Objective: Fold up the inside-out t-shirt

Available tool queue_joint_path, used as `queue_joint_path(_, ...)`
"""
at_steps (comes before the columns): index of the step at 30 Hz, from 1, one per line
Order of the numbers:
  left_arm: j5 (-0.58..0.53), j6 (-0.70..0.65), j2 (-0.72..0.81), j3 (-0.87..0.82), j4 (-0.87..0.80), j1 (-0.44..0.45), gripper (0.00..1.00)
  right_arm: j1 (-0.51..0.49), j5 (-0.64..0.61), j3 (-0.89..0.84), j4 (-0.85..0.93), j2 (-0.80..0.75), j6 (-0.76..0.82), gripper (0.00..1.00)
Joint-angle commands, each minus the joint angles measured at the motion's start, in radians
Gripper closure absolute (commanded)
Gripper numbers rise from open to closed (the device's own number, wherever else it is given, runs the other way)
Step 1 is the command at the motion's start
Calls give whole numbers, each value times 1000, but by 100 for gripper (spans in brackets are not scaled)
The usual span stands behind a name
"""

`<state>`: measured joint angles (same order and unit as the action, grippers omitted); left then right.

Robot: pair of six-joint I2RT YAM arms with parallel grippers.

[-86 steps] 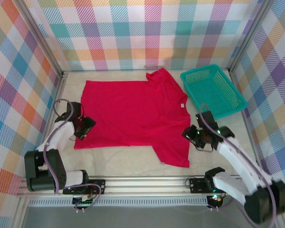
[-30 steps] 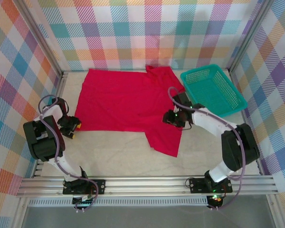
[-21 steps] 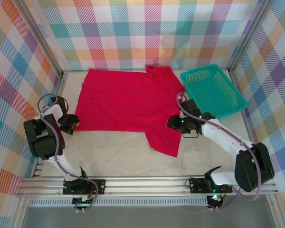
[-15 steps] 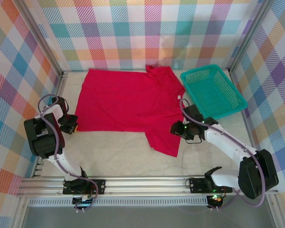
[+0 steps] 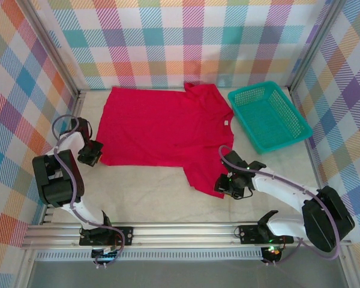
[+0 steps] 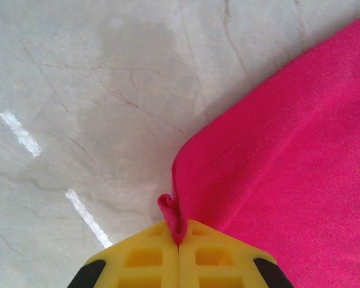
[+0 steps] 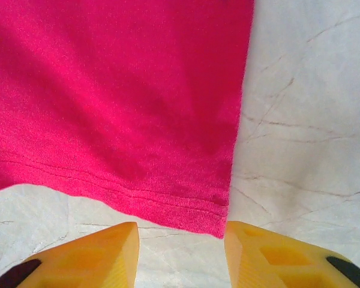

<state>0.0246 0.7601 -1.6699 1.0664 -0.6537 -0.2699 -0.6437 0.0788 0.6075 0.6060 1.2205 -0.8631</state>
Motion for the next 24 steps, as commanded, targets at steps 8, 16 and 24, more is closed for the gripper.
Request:
queue_joint_path(8, -4, -1, 39, -12, -34, 4, 100, -32, -32, -22, -46, 78, -80, 59)
queue_joint_path(16, -2, 3, 54, -13, -37, 4, 100, -47, -48, -29, -37, 100, -82, 59)
queue_joint_path(24, -6, -3, 91, -13, -56, 5, 100, -47, -98, 58, -44, 128, -85, 100)
